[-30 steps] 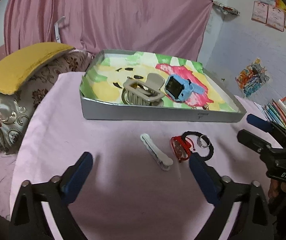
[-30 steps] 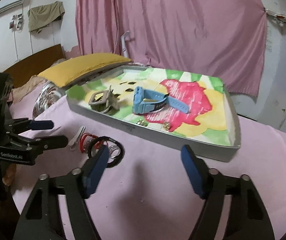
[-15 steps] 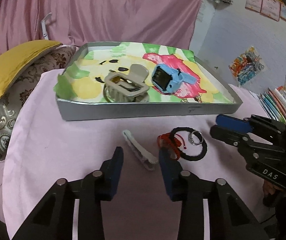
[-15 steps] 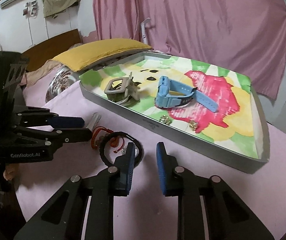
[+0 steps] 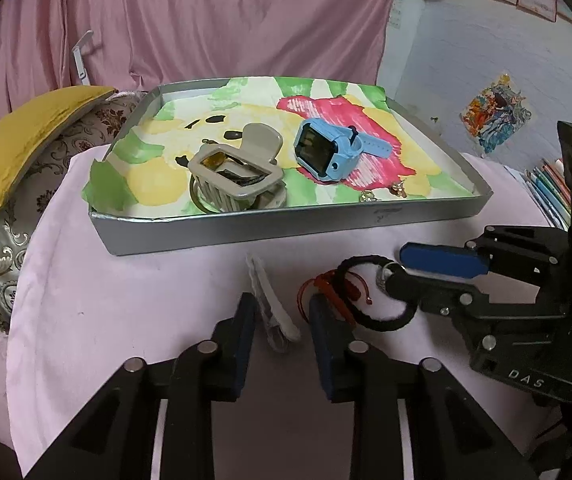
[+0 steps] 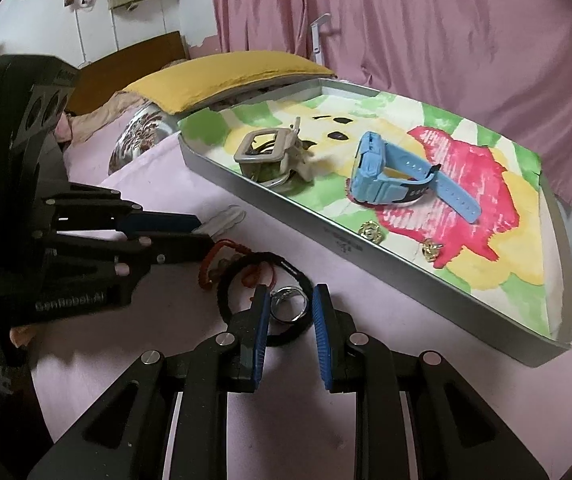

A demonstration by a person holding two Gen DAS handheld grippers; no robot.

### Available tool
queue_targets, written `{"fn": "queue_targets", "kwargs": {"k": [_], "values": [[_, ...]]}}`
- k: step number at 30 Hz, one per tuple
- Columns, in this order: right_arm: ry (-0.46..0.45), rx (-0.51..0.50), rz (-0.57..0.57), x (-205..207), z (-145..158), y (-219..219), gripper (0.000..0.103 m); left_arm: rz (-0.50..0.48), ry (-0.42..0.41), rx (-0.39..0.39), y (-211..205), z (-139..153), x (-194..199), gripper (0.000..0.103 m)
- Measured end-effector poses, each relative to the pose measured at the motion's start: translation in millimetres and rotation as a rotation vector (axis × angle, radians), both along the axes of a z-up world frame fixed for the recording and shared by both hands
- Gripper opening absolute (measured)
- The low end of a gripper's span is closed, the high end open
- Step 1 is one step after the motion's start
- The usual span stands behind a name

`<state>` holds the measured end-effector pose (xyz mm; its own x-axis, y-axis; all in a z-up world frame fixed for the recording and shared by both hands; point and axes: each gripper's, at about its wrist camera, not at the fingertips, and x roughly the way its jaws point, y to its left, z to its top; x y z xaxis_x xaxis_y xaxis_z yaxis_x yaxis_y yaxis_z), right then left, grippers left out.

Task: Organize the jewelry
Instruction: 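Grasp the white hair clip with the left gripper while the right grasps the silver ring, then carry the hair clip and ring into the tray and open both grippers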

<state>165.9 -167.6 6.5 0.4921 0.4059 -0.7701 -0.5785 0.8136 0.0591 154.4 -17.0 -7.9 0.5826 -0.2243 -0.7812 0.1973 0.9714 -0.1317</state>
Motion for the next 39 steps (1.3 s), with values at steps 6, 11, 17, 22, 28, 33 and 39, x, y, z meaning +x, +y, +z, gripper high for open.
{"fn": "queue_targets", "kwargs": {"k": [6,11,17,22,28,33,39], "values": [[0.009,-0.006,0.010,2,-2,4,0.020,0.010,0.012,-0.039,8,-2,3,0.014],[0.005,-0.016,0.017,2,-2,6,0.020,-0.010,0.014,-0.022,7,-2,1,0.014],[-0.004,-0.034,0.016,0,-2,7,0.019,-0.036,0.010,0.008,4,-2,-1,0.014],[-0.020,-0.029,0.002,-4,0,4,0.018,-0.042,-0.002,-0.006,4,-1,-6,0.013],[-0.053,0.006,-0.036,-9,7,-8,0.018,-0.019,-0.036,-0.071,10,2,-13,0.013],[-0.133,0.091,-0.095,-16,20,-21,0.018,-0.001,-0.134,-0.125,14,15,-23,0.013],[-0.301,0.204,-0.171,-22,45,-29,0.018,0.045,-0.307,-0.180,17,36,-28,0.013]]}}
